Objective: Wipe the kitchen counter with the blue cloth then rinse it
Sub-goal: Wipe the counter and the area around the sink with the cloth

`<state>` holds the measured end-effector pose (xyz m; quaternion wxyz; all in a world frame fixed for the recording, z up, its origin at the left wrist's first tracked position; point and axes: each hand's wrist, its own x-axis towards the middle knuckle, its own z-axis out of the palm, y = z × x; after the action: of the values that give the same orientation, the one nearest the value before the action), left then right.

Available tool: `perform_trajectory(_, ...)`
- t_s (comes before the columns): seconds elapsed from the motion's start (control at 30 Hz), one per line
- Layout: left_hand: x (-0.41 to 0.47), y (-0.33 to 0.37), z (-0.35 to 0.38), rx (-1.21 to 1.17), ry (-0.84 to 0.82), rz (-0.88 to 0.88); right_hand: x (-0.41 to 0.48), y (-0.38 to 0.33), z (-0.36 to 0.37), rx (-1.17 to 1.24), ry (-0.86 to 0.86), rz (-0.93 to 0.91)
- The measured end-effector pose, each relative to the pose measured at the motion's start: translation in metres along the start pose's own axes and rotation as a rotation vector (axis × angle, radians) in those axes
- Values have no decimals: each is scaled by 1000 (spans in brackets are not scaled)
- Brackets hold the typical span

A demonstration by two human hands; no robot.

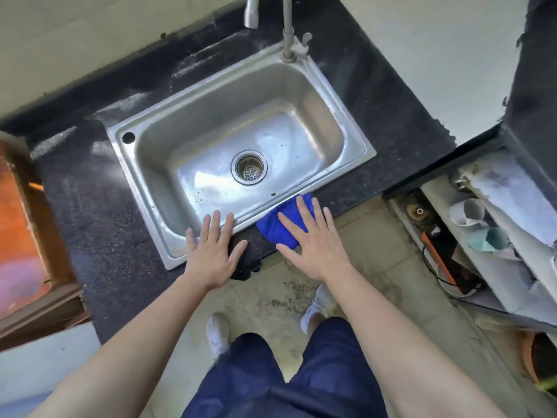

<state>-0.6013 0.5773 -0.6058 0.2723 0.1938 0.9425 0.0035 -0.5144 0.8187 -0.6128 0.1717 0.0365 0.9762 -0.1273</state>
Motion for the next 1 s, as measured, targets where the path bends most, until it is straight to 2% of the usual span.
perform_trajectory(0.17, 3, 28, -9, -4, -65, -120, 2, 20, 5, 51, 28, -103)
perform_trajectory(0.3, -4, 32, -22, 6, -88, -109, 7, 35, 0, -1, 55, -186)
perform_trajectory(0.47, 7, 23, -46, -14, -5, -71, 12, 45, -21, -110, -31, -279)
perform_trajectory(0.67, 41, 8, -91, -117, 97, -10, 8, 34, -51, -10, -43, -177)
perform_trajectory(0.8, 63, -10, -115, -158, 125, 41, 22, 25, -63, 72, 41, -165)
perform_trajectory(0.87, 69, -16, -119, -161, 100, 51, 25, 20, -65, 139, 123, -105)
perform_trajectory(1.0, 80, -19, -126, -191, 126, 60, 37, 17, -84, 300, 234, 136)
